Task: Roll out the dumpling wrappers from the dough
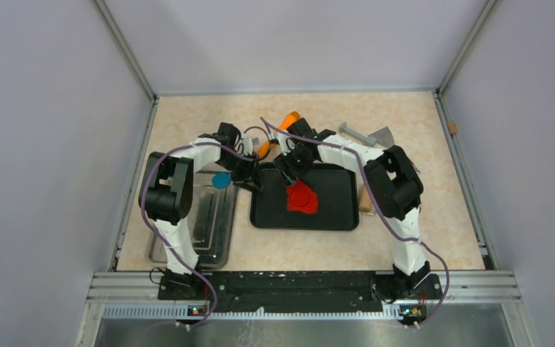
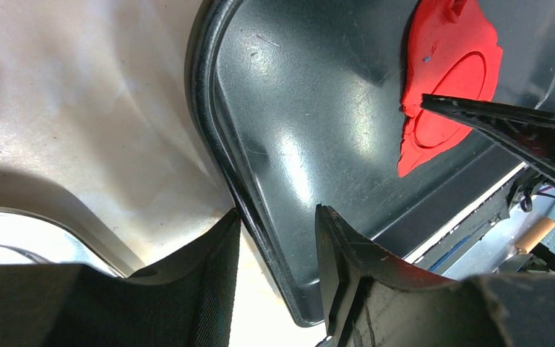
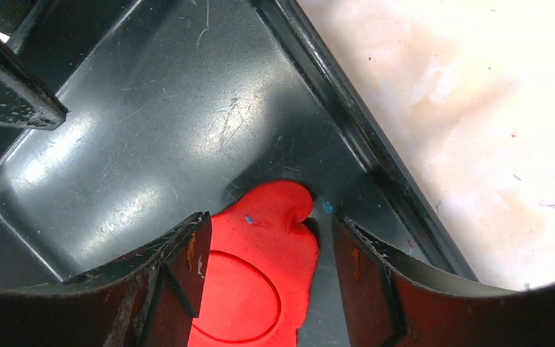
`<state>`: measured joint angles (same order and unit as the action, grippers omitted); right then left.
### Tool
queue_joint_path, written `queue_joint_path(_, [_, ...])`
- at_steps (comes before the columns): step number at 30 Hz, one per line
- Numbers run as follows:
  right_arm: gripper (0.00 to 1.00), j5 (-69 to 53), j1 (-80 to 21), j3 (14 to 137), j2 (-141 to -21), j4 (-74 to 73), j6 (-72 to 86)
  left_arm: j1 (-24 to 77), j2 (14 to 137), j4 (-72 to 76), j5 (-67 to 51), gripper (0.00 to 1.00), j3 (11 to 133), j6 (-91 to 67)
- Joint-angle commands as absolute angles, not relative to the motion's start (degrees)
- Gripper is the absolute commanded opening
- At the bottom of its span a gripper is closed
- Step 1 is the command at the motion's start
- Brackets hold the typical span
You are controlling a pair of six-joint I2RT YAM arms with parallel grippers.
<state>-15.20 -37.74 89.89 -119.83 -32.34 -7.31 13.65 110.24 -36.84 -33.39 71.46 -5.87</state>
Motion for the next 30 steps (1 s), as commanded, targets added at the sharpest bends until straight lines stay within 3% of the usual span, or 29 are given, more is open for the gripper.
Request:
queue_joint_path(1, [0.65,-15.67,-38.41,91.99,-122.03,-31.0,-7.37,13.54,110.21,-36.83,-34.74,0.46,73.01,-5.35])
queue_joint_path(9, [0.62,-7.07,-41.83,87.1,-122.05,-30.88,-7.24,13.54,110.55,-36.67,-34.98,0.46,73.16,-5.59])
queue_joint_path(16, [0.49,-0.21,-42.89,82.4,-121.26,-31.37,-0.57,13.54,110.92,-36.91,-35.09,0.46,73.88,-5.63])
queue_joint_path(22, [0.34,-2.09,-43.76,79.41,-121.12,-32.56,2.53,13.54,110.97,-37.33,-34.95,0.46,74.27,-5.39])
queue_joint_path(30, [0.03,-2.44,-45.1,83.72,-120.58,-32.88,0.29,13.54,111.47,-37.24,-35.03,0.46,74.44,-5.42])
